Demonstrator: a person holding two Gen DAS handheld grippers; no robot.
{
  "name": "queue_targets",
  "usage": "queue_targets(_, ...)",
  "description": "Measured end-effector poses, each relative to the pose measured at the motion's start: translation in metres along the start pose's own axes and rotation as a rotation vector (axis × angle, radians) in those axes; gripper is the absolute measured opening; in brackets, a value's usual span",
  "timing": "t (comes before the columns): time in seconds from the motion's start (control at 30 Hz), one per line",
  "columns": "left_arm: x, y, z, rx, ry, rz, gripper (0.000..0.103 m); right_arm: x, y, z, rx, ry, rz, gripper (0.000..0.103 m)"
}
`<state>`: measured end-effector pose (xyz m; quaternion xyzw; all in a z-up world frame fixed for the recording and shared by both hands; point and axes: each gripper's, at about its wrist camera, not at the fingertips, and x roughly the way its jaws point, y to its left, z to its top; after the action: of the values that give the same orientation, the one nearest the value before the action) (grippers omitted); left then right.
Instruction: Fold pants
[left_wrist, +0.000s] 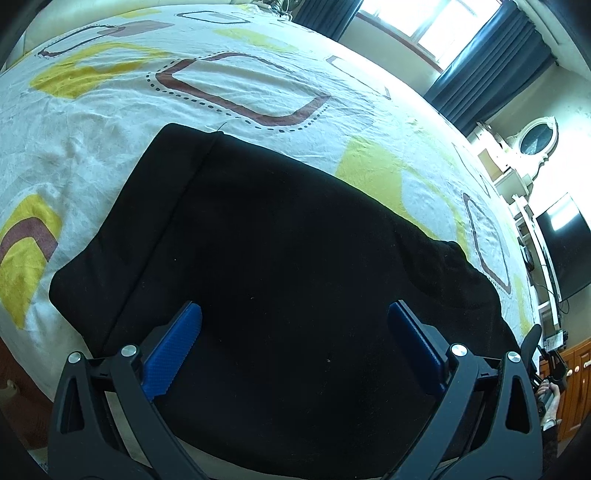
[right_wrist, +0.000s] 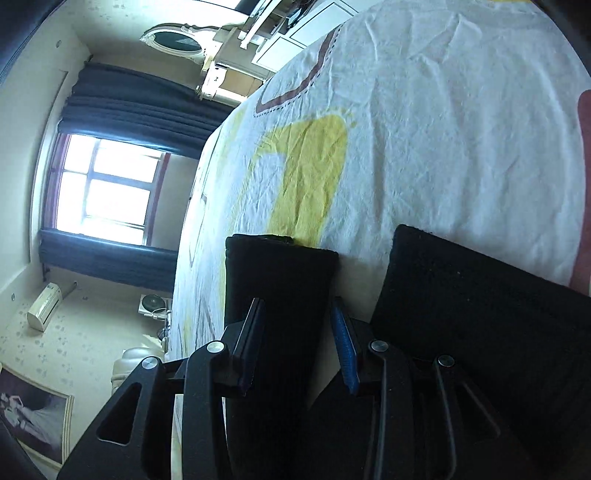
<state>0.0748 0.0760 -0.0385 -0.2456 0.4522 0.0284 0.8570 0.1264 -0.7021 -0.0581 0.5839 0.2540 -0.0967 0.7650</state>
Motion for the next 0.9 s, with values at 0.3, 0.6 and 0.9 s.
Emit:
queue_targets(0.3,0.001,-0.002,-0.001,0.021,-0.006,0.012,0.1,-0.038,0.021,-0.015,-0.094,-0.081,-0.026,0.012)
queue_targets(0.6,0.0,0.0,-0.001,0.016,-0.004,0.002,0.1,-0.116,-0.011,-0.013,-0.073,-0.11,0.069,0.007)
queue_targets(0.9,-0.001,0.0,0.001,-0.012,0.0,0.012,0.1,-0.034,-0.005,-0.012,-0.038,0.07,0.069,0.019)
